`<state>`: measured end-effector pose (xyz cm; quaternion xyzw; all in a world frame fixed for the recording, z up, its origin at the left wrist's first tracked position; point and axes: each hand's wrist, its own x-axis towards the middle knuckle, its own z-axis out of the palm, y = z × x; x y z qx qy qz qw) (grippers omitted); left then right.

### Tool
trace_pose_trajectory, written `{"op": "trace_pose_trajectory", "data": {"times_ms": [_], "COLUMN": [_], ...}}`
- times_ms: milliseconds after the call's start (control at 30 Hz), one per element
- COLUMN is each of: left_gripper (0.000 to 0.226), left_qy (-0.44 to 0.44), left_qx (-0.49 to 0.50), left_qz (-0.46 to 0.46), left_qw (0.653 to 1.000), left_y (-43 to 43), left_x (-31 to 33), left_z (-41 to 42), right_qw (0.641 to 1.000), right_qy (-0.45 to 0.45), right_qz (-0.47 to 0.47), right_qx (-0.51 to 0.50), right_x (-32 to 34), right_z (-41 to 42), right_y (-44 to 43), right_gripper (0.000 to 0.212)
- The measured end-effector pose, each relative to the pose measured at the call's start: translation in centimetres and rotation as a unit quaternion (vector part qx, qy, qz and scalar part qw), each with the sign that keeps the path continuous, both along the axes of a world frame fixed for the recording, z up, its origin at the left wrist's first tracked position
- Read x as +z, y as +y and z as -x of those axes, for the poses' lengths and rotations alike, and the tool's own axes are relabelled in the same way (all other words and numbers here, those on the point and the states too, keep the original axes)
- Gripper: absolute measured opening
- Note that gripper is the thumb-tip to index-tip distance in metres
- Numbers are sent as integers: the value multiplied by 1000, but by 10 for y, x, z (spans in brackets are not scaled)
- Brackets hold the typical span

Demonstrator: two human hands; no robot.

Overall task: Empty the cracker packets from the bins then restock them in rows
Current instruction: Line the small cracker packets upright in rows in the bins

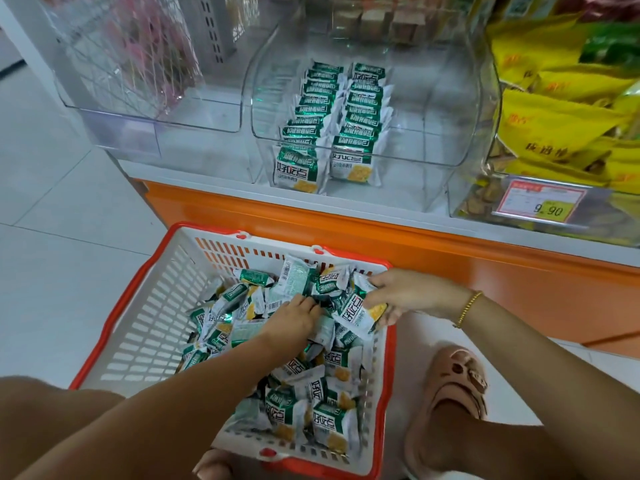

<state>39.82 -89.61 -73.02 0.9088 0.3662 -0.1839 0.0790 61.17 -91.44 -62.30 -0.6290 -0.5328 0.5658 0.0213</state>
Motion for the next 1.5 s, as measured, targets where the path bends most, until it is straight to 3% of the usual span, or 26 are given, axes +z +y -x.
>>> {"op": "trace_pose_trajectory", "data": {"times_ms": [33,100,167,233,300,433,500,600,733,800,933,1067,1167,1267,1367,1500], "left_gripper": [58,62,65,60,55,15,16,29,36,46,54,49,53,64,68,58], "left_qy": [-15,-70,-144,-209,-258,-373,-409,-447,-472,-477,-459,-401,-354,-335,-346,-420], "left_qx": [14,74,179,286,375,467,485,471,442,401,354,301,257,222,184,137], "left_qz": [14,73,172,297,410,530,544,556,540,535,494,460,350,233,105,25], "left_qw": [1000,992,958,887,790,602,549,518,539,571,648,733,828,885,914,897], "left_y": [-1,-3,-8,-12,-15,-22,-24,-24,-20,-18,-16,-10,0,11,18,31], "left_x": [2,6,17,32,49,82,93,111,135,146,160,175,200,226,252,273], "left_z": [-1,-1,1,5,11,24,30,36,40,41,40,37,38,34,25,11], "right_qw": [1000,999,999,999,998,990,987,984,982,980,977,976,953,933,934,904], "right_qy": [-10,-12,-2,19,52,137,160,174,176,183,150,91,-46,-90,-76,-146], "right_qz": [1,-3,-10,-15,-13,-9,-3,-3,-58,-83,-151,-198,-281,-308,-306,-353], "right_qx": [13,34,46,48,42,13,10,28,28,1,-24,19,105,165,171,193], "right_x": [4,11,20,28,34,41,40,41,50,56,66,85,105,126,159,211], "right_z": [-4,-9,-14,-20,-23,-19,-12,6,29,34,43,46,36,34,36,33], "right_y": [0,1,3,7,11,17,19,16,11,10,6,4,7,14,26,41], "right_gripper": [34,23,16,23,33,55,77,64,37,33,54,48,58,87,88,71]}}
